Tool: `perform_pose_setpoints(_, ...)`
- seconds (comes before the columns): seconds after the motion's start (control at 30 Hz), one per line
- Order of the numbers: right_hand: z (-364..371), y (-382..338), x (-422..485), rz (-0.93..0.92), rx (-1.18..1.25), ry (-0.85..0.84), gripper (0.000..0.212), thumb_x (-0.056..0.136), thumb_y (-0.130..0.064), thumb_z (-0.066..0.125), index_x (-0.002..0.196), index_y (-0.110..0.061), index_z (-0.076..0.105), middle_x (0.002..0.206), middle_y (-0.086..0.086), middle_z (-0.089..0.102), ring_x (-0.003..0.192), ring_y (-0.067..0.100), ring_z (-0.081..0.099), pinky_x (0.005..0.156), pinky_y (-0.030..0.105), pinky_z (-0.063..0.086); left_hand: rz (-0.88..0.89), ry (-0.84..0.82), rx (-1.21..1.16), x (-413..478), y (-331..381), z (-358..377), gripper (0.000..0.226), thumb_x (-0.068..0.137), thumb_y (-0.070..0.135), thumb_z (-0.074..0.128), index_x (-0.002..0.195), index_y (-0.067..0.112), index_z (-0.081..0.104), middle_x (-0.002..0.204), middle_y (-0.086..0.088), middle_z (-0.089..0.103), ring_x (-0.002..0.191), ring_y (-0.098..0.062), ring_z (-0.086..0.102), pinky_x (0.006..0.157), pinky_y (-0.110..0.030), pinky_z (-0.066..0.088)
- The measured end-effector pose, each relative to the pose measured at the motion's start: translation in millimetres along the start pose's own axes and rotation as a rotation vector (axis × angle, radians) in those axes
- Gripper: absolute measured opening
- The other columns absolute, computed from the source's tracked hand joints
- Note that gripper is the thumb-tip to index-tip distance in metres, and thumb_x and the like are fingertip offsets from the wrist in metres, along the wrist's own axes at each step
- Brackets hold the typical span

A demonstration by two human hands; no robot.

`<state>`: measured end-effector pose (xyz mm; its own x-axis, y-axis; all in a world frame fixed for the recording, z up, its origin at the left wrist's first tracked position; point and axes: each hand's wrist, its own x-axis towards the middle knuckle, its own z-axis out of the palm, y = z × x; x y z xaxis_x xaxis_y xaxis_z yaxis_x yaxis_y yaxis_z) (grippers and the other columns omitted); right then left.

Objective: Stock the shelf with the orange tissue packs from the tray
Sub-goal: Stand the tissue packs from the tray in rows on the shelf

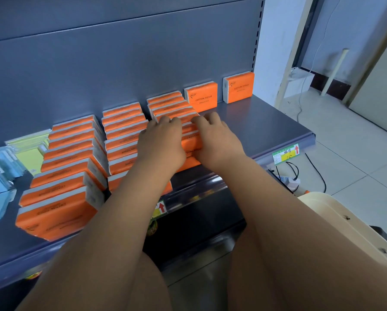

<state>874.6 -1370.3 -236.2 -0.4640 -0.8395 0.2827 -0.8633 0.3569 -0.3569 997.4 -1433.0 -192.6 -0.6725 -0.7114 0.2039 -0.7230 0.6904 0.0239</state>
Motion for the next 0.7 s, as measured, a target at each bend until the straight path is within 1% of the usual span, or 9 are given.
perform_pose_setpoints(0.07, -1, 0, -3, -0.008, 0.021, -0.023, 0.070, 0.079, -0.020, 0.069, 0.144, -0.025, 0.042, 0.137, 0.005, 0.043, 0.120, 0.033, 0.050, 0.086, 0.045, 0.052, 0.003, -0.012, 0.006, -4, 2, -2, 0.043, 0.082, 0.006, 0.065, 0.123, 0.012, 0.053, 0.126, -0.010, 0.053, 0.118, -0.035, 0.049, 0.080, -0.041, 0.040)
perform_pose_setpoints(0.13, -4, -1, -5, -0.016, 0.068, -0.039, 0.071, 0.079, -0.024, 0.068, 0.145, -0.024, 0.042, 0.141, 0.003, 0.043, 0.126, 0.031, 0.047, 0.093, 0.046, 0.051, 0.005, -0.027, 0.007, -7, 4, -3, 0.046, 0.083, 0.009, 0.067, 0.127, 0.013, 0.052, 0.128, -0.010, 0.052, 0.120, -0.034, 0.049, 0.084, -0.043, 0.043)
perform_pose_setpoints(0.2, -7, -1, -7, -0.016, 0.123, -0.037, 0.065, 0.078, -0.027, 0.064, 0.140, -0.023, 0.047, 0.140, 0.001, 0.046, 0.128, 0.028, 0.047, 0.097, 0.048, 0.050, 0.012, -0.028, 0.005, -9, 5, -3, 0.047, 0.083, 0.009, 0.067, 0.128, 0.014, 0.052, 0.128, -0.009, 0.053, 0.119, -0.034, 0.049, 0.084, -0.042, 0.043)
perform_pose_setpoints(0.3, -12, 2, -11, -0.021, 0.192, -0.019, 0.057, 0.075, -0.031, 0.051, 0.130, -0.020, 0.056, 0.134, -0.001, 0.054, 0.126, 0.022, 0.049, 0.098, 0.047, 0.051, 0.026, -0.030, -0.003, -11, 5, -3, 0.043, 0.082, 0.006, 0.065, 0.122, 0.014, 0.053, 0.124, -0.008, 0.054, 0.116, -0.033, 0.050, 0.082, -0.041, 0.042)
perform_pose_setpoints(0.4, -19, 8, -16, -0.015, 0.233, -0.001, 0.047, 0.087, -0.028, 0.052, 0.132, -0.019, 0.058, 0.135, 0.000, 0.056, 0.127, 0.020, 0.049, 0.102, 0.042, 0.048, 0.028, -0.045, -0.001, -12, 5, -5, 0.044, 0.081, 0.008, 0.067, 0.123, 0.015, 0.053, 0.124, -0.007, 0.054, 0.116, -0.031, 0.050, 0.082, -0.040, 0.043)
perform_pose_setpoints(0.5, -27, 12, -23, -0.007, 0.261, 0.030, 0.036, 0.092, -0.027, 0.053, 0.127, -0.019, 0.059, 0.130, -0.001, 0.058, 0.123, 0.019, 0.050, 0.096, 0.038, 0.048, 0.033, -0.028, -0.005, -12, 6, -3, 0.046, 0.085, 0.026, 0.070, 0.128, 0.017, 0.054, 0.129, -0.004, 0.056, 0.119, -0.031, 0.050, 0.089, -0.043, 0.045)
perform_pose_setpoints(0.57, -32, 13, -27, 0.011, 0.273, 0.045, 0.030, 0.094, -0.027, 0.054, 0.122, -0.019, 0.059, 0.127, -0.001, 0.059, 0.121, 0.019, 0.051, 0.091, 0.034, 0.045, 0.044, 0.012, -0.021, -14, 9, -3, 0.046, 0.091, 0.035, 0.065, 0.132, 0.017, 0.055, 0.132, -0.004, 0.057, 0.123, -0.032, 0.050, 0.095, -0.045, 0.045)
perform_pose_setpoints(0.6, -36, 13, -30, 0.026, 0.277, 0.051, 0.029, 0.095, -0.026, 0.054, 0.123, -0.018, 0.059, 0.129, 0.000, 0.058, 0.123, 0.020, 0.050, 0.091, 0.033, 0.044, 0.052, 0.034, -0.040, -16, 12, -4, 0.045, 0.095, 0.037, 0.062, 0.134, 0.016, 0.055, 0.135, -0.005, 0.058, 0.125, -0.032, 0.050, 0.098, -0.045, 0.045)
perform_pose_setpoints(0.7, -50, 17, -42, 0.078, 0.268, 0.080, 0.042, 0.100, -0.031, 0.054, 0.138, -0.014, 0.052, 0.145, 0.003, 0.051, 0.136, 0.021, 0.043, 0.104, 0.034, 0.038, 0.096, 0.093, -0.145, -22, 25, -6, 0.041, 0.102, 0.039, 0.053, 0.136, 0.017, 0.055, 0.138, -0.004, 0.059, 0.127, -0.030, 0.051, 0.101, -0.044, 0.044)
